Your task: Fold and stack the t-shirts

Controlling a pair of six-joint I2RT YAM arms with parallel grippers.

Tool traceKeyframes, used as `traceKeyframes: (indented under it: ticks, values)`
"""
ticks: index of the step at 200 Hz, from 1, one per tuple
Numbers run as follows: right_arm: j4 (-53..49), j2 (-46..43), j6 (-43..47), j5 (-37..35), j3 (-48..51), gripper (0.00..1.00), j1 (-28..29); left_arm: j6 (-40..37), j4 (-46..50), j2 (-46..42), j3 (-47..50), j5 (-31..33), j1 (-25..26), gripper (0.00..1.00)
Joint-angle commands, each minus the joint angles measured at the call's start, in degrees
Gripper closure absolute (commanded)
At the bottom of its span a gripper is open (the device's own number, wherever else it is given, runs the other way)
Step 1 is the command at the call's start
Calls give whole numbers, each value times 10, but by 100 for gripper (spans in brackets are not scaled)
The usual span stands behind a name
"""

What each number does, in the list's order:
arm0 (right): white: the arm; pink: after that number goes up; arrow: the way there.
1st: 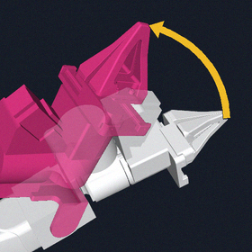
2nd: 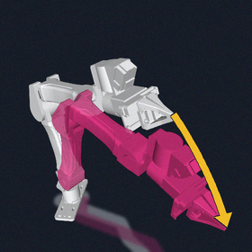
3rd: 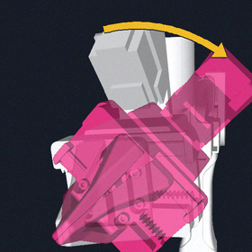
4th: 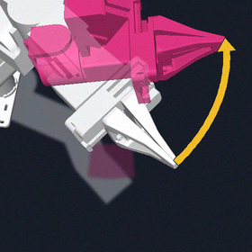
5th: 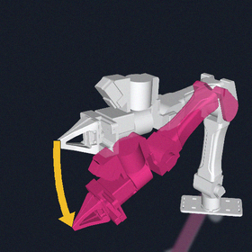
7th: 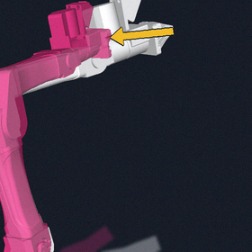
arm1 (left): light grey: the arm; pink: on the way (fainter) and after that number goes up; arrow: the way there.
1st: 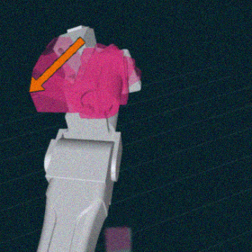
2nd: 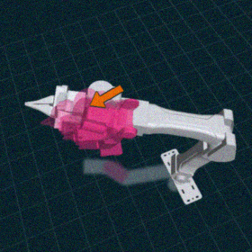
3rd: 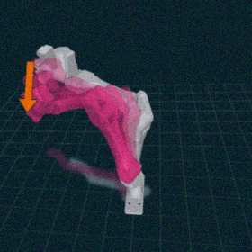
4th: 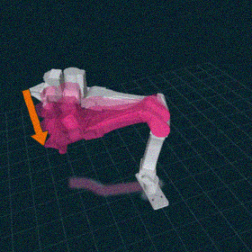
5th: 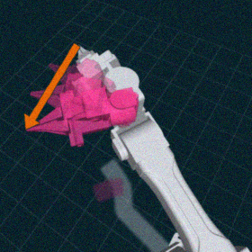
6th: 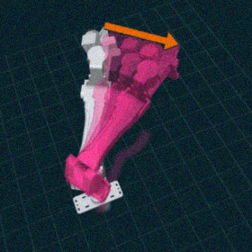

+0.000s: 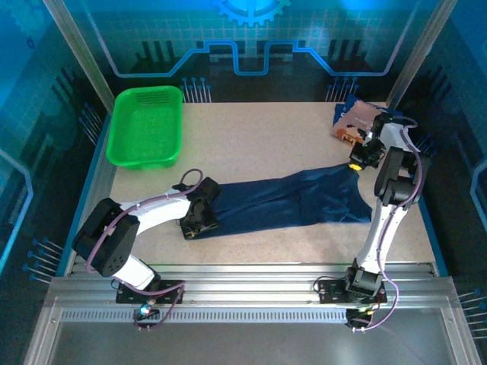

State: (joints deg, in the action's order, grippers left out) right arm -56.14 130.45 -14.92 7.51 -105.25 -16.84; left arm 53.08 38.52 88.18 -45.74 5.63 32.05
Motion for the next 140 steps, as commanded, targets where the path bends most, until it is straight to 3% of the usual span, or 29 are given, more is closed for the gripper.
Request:
traceKeyframes:
  ticks: [1, 21, 37, 80, 107, 120, 140]
  values:
    - [-3, 21, 9, -11, -26, 94, -5, -53, -46, 8, -14, -17, 10, 32]
    - [-5, 17, 7, -15, -35, 86, -7, -77, -62, -5, -30, -31, 13, 32]
    - [-6, 4, 6, 1, -39, 68, -7, -92, -72, -23, -39, -52, 14, 31]
    - [-37, -80, -4, 11, -46, 40, -2, -140, -27, -104, -109, -108, 15, 28]
    - [-38, -194, -9, -4, 9, 26, 16, -166, 61, -125, -196, -49, -3, 22]
    - [-16, -264, -12, 15, 63, 20, 31, -169, 104, -109, -248, -16, -34, 22]
    - [16, -355, -27, 31, 154, 16, 64, -170, 110, -69, -304, -17, -84, 22]
